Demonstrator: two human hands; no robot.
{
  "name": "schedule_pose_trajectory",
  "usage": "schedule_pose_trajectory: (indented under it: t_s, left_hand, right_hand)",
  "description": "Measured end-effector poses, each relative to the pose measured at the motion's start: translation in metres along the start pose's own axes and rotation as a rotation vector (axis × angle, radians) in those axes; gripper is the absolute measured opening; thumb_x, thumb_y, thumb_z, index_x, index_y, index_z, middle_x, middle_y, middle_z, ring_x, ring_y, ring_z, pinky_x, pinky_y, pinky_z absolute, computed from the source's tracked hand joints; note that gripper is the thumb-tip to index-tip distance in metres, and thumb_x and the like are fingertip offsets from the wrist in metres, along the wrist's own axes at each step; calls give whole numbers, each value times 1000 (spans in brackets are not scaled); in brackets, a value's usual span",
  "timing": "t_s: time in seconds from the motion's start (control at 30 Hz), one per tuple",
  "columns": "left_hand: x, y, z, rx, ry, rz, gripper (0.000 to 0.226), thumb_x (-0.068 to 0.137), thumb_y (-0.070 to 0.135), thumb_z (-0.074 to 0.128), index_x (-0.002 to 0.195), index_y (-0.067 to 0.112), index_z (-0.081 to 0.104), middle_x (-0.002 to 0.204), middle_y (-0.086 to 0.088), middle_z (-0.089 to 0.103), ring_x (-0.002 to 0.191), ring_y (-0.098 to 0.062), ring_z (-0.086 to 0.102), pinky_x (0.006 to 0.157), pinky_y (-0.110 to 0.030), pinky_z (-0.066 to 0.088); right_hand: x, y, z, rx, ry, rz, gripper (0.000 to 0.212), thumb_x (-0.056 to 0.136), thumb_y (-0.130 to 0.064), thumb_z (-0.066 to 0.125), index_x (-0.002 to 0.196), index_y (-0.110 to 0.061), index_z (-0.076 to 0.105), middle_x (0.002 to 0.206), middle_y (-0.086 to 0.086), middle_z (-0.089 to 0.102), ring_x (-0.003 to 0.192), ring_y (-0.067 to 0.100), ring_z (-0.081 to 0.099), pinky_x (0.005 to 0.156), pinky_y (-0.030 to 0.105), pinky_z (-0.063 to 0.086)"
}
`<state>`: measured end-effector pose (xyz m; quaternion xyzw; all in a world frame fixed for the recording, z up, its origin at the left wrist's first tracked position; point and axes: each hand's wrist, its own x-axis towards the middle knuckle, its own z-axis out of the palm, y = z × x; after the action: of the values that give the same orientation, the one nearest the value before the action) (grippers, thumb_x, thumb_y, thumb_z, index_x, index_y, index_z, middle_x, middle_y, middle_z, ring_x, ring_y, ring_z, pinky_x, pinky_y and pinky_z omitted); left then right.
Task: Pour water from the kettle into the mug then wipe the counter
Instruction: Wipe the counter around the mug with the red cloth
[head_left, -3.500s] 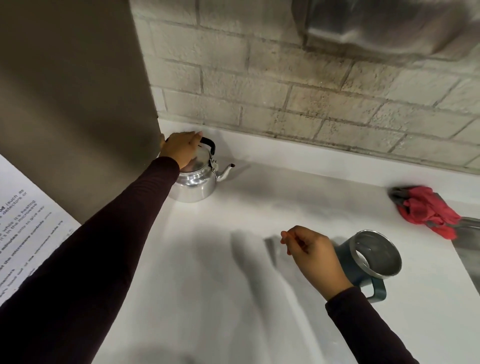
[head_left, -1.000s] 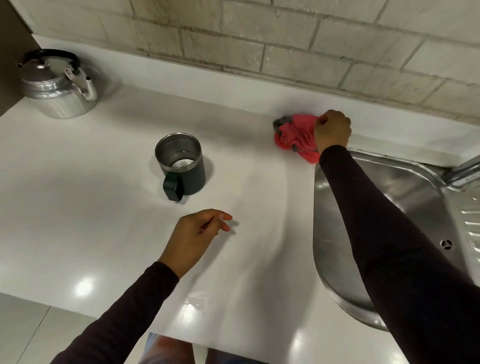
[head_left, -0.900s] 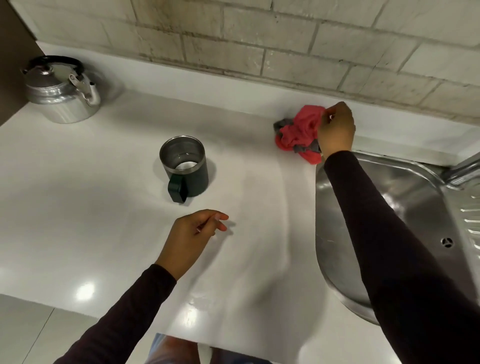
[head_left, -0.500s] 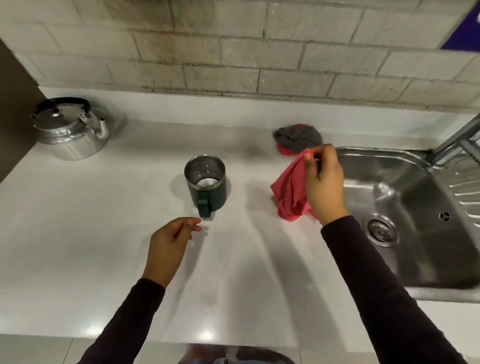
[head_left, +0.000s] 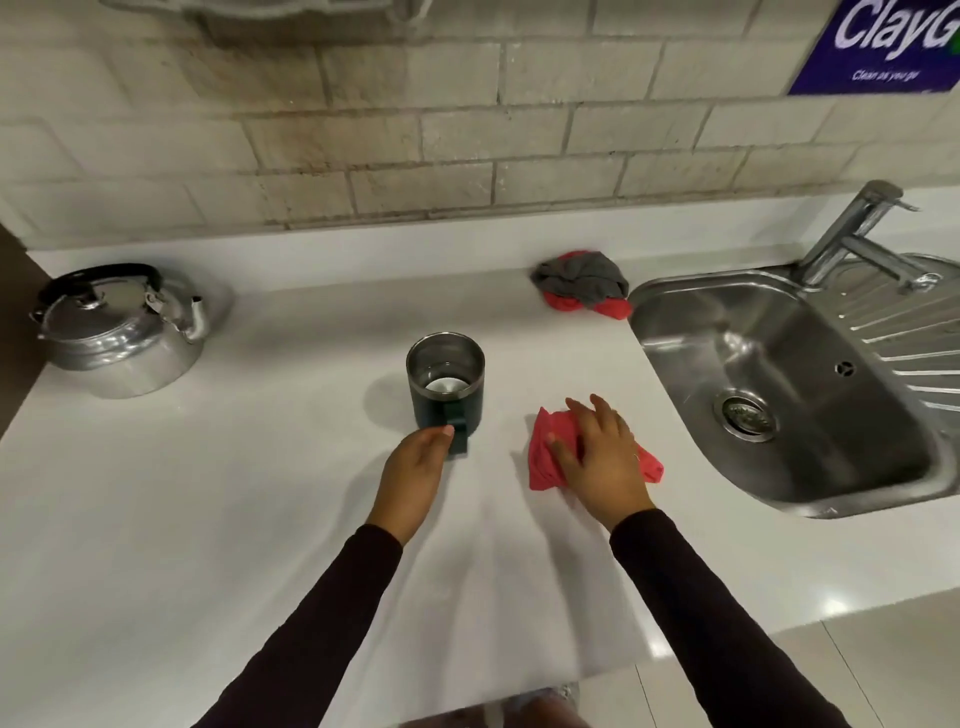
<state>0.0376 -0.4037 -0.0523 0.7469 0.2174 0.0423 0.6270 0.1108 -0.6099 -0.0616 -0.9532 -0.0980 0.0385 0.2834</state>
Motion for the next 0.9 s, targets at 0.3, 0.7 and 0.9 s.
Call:
schedule_pose_trajectory:
  t_s: [0.3,0.7,0.9]
  left_hand:
    - [15,7,18,-205,-63,-37,36,96,33,43,69,22,64,77,7,68,86,-8,63,83,-22,43]
    - [22,-5,25,-164,144,-33,40,97,22,44,58,14,41,64,0,49,66,-12,47,63,-8,40]
    - [11,-3,2,-159,199,-8,40,96,20,46,57,15,39,61,4,49,68,-12,51,67,-12,41]
  right_hand:
    - [-6,17,37,-320,-124,-37,66,83,-68,39,143,-51,16,161,-5,0,143,43,-14,103,74,-11]
    - [44,34,36,-293,-209,-211,58,94,-38,43,147,-40,19,160,1,10,144,39,4,113,66,-1]
    - [115,13,43,-100,-217,-235,49,97,-29,37,145,-35,30,156,3,22,144,32,10,115,55,2]
